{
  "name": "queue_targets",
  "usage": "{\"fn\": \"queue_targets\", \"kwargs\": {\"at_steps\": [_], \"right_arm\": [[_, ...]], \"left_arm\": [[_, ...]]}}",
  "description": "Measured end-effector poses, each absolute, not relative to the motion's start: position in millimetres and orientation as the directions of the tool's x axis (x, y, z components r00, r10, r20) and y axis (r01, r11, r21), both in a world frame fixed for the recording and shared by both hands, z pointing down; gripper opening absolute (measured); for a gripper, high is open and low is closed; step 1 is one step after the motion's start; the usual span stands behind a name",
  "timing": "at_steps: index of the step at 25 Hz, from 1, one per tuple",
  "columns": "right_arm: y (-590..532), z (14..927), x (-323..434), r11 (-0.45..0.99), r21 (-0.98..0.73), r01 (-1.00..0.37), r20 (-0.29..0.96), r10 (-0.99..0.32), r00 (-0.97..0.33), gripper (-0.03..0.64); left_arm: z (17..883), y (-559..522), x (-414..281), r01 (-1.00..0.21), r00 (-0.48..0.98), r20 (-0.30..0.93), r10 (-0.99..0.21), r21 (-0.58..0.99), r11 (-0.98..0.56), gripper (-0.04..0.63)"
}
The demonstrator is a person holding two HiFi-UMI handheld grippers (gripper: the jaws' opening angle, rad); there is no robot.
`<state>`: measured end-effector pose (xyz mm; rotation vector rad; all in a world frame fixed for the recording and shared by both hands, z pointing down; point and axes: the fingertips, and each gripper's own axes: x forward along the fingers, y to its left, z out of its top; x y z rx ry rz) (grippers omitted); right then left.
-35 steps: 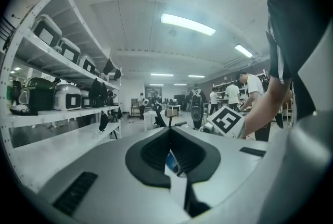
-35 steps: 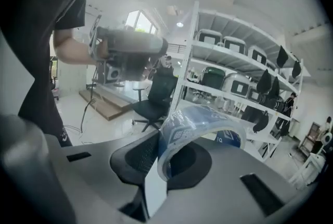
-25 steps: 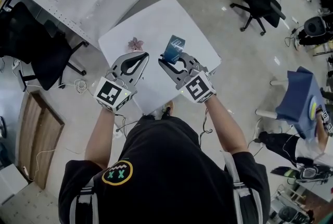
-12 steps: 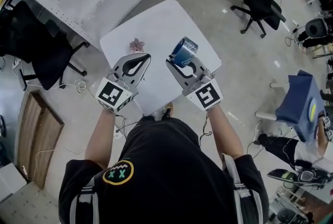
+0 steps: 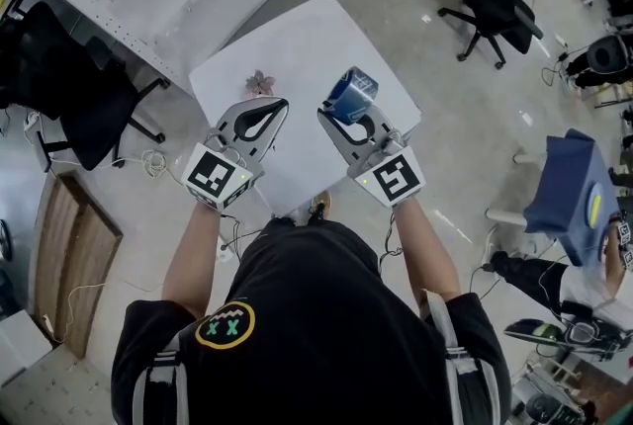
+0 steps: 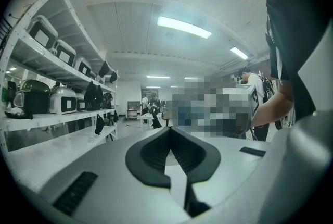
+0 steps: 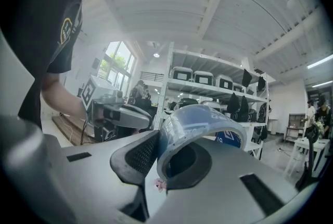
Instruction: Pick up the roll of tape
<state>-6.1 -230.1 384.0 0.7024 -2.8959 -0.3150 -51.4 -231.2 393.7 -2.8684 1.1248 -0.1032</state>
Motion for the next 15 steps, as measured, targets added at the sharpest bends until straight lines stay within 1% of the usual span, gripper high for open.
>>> {"fn": "queue_targets", "kwargs": {"at_steps": [15], "right_arm": [[-233.5, 386.5, -2.6, 0.859, 0.251, -0.446, 0.102, -0.481, -0.871, 0.061]], "left_arm": [[394.4, -232.1, -47.1, -0.672, 0.736, 0.039, -0.676, -0.081, -0.736, 0.015]]}}
